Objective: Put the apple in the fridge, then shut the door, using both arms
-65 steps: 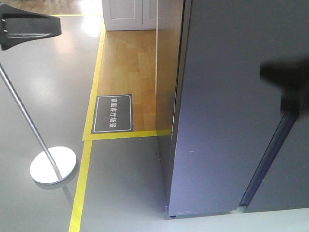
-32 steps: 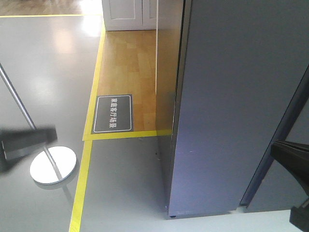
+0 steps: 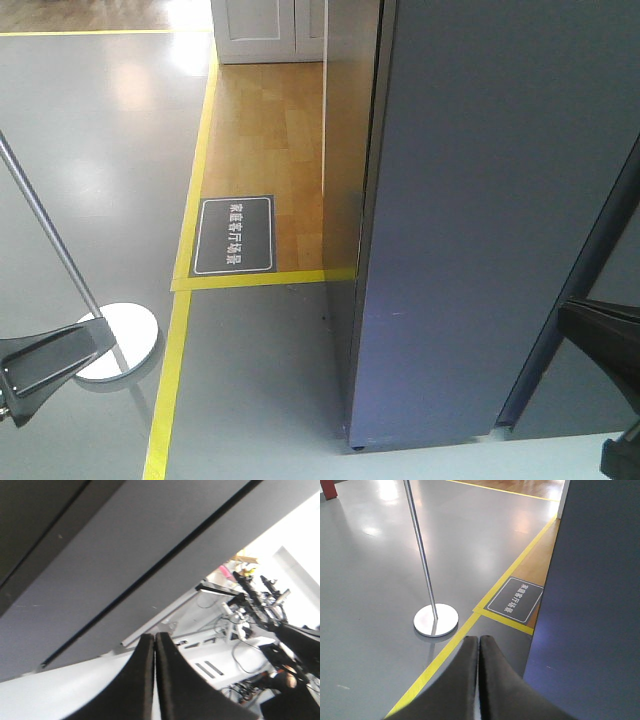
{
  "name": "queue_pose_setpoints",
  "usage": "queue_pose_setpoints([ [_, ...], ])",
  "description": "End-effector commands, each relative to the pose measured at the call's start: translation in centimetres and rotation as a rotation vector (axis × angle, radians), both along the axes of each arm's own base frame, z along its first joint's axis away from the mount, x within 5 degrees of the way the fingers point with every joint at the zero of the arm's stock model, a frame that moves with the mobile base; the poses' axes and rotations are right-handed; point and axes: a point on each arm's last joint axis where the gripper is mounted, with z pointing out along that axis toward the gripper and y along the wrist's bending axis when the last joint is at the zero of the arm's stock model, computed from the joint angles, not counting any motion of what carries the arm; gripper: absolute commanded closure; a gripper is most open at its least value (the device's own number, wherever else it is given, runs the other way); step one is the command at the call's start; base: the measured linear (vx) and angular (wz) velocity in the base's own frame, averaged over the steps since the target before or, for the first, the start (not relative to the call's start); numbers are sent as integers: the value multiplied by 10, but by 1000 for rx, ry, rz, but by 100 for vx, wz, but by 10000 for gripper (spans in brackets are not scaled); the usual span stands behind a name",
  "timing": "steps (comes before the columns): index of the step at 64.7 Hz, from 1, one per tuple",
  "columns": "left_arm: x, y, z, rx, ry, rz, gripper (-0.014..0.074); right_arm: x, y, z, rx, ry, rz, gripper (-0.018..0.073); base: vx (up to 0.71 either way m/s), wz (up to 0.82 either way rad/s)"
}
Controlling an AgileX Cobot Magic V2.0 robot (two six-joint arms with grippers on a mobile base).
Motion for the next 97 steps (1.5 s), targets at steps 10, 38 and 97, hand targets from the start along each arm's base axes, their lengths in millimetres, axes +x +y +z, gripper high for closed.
queue_pose_setpoints([
  [10,-6,-7,17,-110,-54,-105,603,2,-1,11,29,-47,-25,565,0,0],
  [38,3,19,60,-731,-182,92,603,2,-1,11,29,-47,-25,565,0,0],
  [97,13,35,56,-203,-551,432,603,2,-1,11,29,-47,-25,565,0,0],
])
